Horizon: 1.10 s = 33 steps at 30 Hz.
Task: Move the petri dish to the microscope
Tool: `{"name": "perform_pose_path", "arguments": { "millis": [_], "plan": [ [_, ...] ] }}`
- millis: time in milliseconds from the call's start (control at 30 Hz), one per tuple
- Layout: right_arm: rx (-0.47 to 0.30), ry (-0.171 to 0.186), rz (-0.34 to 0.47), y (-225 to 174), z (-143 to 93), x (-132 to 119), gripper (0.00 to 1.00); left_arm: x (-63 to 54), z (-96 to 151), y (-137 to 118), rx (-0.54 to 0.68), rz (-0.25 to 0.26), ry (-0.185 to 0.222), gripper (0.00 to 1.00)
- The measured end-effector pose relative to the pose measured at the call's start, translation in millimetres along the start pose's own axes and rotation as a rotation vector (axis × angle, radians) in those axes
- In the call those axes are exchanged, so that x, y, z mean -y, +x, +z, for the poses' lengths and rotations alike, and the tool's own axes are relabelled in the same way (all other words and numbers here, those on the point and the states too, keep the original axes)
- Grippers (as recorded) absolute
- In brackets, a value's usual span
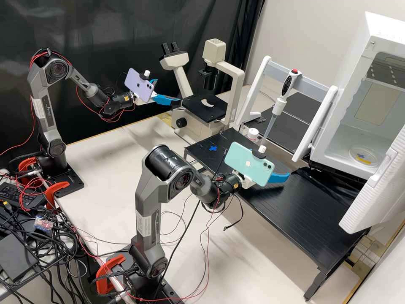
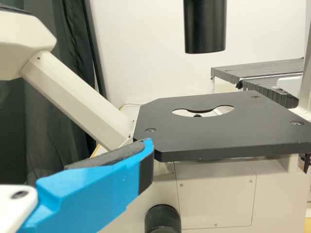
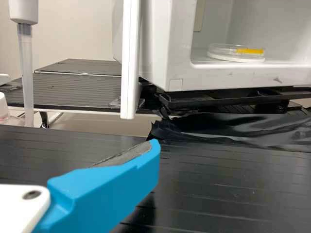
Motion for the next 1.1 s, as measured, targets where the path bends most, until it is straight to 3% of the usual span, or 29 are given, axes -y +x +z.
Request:
{"name": "perform_pose_path", "arguments": {
  "millis": [333, 567, 800, 1100],
  "plan": [
    [0.003, -0.001, 0.000, -0.8, 2.7, -1.4, 1.00, 0.0, 0.0, 0.0, 0.000, 0.000, 0.000, 1.00],
    [0.016, 0.032, 0.009, -4.0, 18.3, -12.8, 1.00, 0.0, 0.0, 0.0, 0.000, 0.000, 0.000, 1.00],
    [0.033, 0.082, 0.093, -4.6, 39.8, -39.5, 1.00, 0.0, 0.0, 0.0, 0.000, 0.000, 0.000, 1.00],
    [0.044, 0.081, 0.219, 27.8, 47.8, -84.1, 1.00, 0.0, 0.0, 0.0, 0.000, 0.000, 0.000, 1.00]
  ]
}}
